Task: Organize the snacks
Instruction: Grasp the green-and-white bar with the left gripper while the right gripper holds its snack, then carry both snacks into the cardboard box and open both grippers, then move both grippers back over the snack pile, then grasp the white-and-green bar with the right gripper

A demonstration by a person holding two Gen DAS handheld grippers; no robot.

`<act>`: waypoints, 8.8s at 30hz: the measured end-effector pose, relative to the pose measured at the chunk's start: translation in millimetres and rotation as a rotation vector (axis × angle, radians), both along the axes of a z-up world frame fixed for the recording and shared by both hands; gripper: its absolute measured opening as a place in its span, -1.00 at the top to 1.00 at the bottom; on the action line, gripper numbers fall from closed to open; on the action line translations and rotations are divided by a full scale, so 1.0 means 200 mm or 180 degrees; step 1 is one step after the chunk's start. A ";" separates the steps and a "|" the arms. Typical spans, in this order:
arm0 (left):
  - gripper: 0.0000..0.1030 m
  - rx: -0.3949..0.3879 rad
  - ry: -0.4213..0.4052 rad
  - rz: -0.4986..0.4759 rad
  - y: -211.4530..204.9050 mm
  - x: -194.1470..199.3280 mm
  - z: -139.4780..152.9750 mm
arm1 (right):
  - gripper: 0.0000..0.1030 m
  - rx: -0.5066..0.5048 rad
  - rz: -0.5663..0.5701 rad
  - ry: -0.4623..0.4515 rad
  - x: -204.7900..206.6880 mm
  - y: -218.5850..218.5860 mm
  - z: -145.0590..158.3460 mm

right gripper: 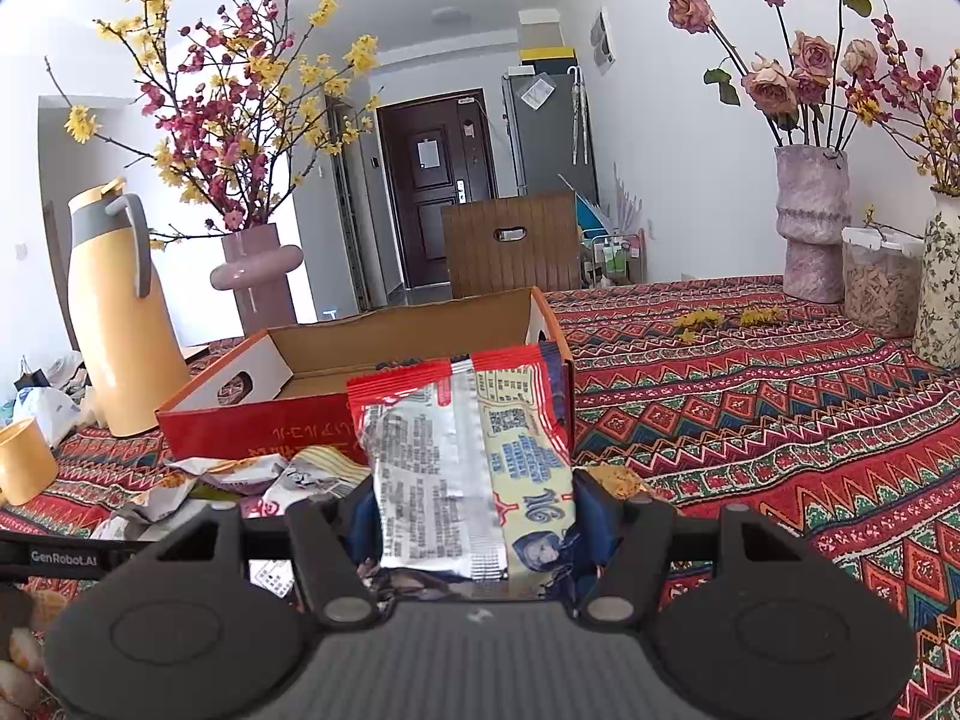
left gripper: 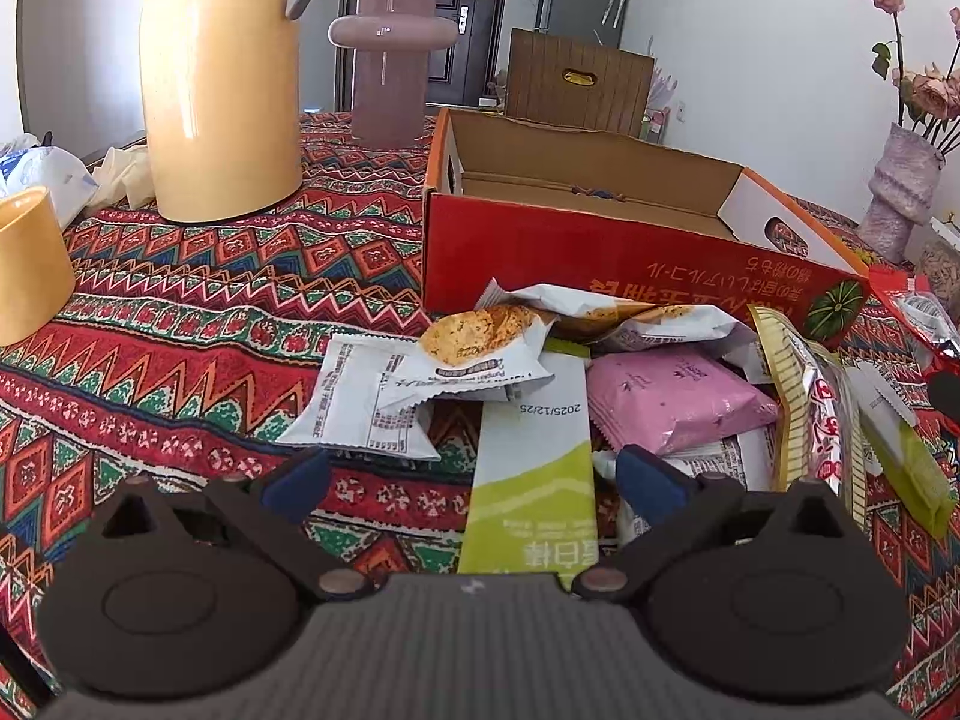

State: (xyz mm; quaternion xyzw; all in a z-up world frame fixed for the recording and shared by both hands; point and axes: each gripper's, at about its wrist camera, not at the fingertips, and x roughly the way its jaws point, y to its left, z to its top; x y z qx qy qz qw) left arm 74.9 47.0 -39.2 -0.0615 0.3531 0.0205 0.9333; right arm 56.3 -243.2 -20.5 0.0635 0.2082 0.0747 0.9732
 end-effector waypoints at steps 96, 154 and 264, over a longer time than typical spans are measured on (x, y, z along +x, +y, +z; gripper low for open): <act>0.26 0.0192 -0.1014 -0.0269 -0.24 0.22 0.55 | -0.23 -0.0065 0.0086 -0.0310 0.48 0.09 0.29; -1.00 0.0216 -0.1367 0.0268 -0.17 0.39 0.48 | -1.00 0.0109 -0.0077 -0.0485 0.67 0.10 0.31; -1.00 0.0181 -0.0901 0.0157 0.05 -0.03 0.07 | 0.29 -0.0278 -0.0127 -0.0034 0.16 -0.05 -0.06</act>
